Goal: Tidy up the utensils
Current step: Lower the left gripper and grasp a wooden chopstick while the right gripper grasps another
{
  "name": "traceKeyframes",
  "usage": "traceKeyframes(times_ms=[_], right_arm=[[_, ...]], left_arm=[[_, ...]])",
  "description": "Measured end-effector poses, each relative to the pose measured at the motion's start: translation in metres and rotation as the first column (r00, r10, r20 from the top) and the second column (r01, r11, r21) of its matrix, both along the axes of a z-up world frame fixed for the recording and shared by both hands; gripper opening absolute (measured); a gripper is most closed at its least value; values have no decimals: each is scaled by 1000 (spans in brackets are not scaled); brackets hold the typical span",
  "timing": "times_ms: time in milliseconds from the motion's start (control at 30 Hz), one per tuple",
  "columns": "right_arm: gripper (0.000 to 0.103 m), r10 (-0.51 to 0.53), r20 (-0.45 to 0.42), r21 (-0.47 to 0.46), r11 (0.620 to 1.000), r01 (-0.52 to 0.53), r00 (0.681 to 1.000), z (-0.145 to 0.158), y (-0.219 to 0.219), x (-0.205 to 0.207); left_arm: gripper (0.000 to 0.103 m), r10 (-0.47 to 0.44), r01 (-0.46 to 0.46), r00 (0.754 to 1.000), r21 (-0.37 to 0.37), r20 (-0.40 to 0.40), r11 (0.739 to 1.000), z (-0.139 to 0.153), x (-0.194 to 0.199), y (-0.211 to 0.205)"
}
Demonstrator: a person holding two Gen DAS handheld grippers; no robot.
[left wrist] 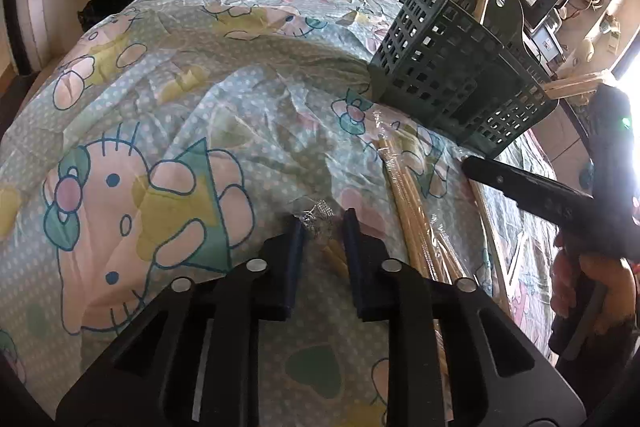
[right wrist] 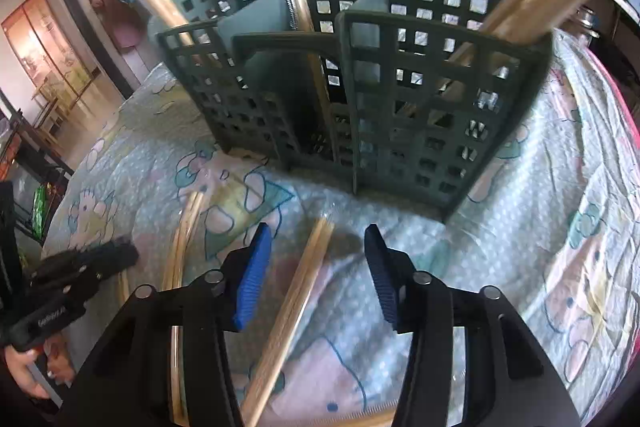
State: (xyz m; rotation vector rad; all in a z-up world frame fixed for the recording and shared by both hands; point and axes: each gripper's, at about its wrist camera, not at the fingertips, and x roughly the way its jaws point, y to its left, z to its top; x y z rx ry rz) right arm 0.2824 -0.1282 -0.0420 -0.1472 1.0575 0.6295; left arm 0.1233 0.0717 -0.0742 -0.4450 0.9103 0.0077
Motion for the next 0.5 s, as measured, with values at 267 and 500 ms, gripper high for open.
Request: traceKeyframes(times_ms=[267, 500], right_arm=[[34, -9, -7, -55, 998, 9, 1000, -12, 21, 7], [10, -16, 10, -46, 999, 16, 1000, -10, 19, 9]], left_arm=[[7, -3, 3, 1000, -21, 7, 1000, -3, -2, 6], [5, -8, 9, 1000, -26, 7, 1000, -3, -2, 7]])
